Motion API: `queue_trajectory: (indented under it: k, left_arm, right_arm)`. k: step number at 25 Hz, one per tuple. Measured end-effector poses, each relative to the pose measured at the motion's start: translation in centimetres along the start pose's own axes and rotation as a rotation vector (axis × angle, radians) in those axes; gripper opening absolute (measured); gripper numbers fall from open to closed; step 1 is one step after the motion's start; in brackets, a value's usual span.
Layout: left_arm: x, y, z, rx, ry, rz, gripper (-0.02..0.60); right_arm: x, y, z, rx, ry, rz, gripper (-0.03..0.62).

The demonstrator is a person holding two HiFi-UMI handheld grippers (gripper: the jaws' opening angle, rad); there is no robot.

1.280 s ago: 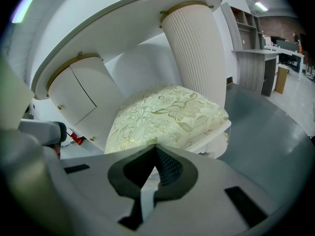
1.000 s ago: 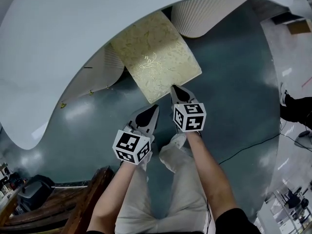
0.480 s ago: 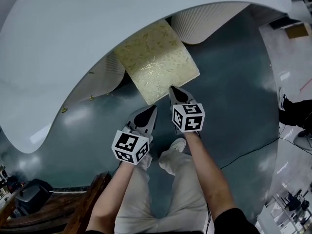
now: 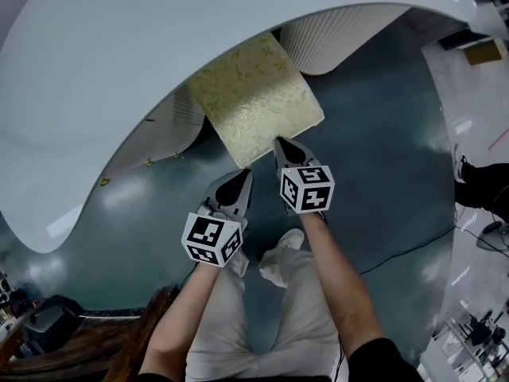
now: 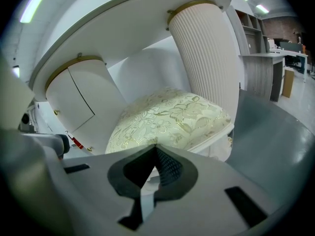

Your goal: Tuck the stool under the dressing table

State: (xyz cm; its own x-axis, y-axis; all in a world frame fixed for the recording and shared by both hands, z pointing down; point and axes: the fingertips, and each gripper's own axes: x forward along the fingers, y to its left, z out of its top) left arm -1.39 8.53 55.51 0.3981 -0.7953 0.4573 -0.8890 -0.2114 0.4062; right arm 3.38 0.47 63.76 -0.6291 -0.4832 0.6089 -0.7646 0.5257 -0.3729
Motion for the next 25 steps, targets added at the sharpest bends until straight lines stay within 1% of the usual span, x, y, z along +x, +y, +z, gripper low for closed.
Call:
queue_trajectory:
  k: [7, 13, 17, 23, 25]
  left_arm:
    - [0.1, 0.5, -1.0, 0.011, -0.005, -0.004, 0.009]
    - [0.1, -0.3, -1.5, 0.016, -0.018, -0.015, 0.009]
    - [0.4, -0.3, -2.5, 0.017, -0.028, -0.013, 0.009]
    - [0.2, -0.8, -3.8, 0.081, -0.019, -0.007, 0.009]
    - [-0.1, -1.1, -4.1, 0.078, -0.027, 0.002, 0.009]
  right_arm:
    - [0.3, -0.2, 0.0, -0.005, -0.037, 0.002, 0.009]
    - [0.2, 0.1, -0.1, -0.018, -0.055, 0.013, 0.008]
    - [0.8, -0.2, -0.5, -0.031, -0.066, 0.022, 0.009]
    - [1.0, -0.2, -0.9, -0.04, -0.08, 0.042, 0.009]
    - [0.8, 0.1, -0.9, -0.044, -0.091, 0.049, 0.009]
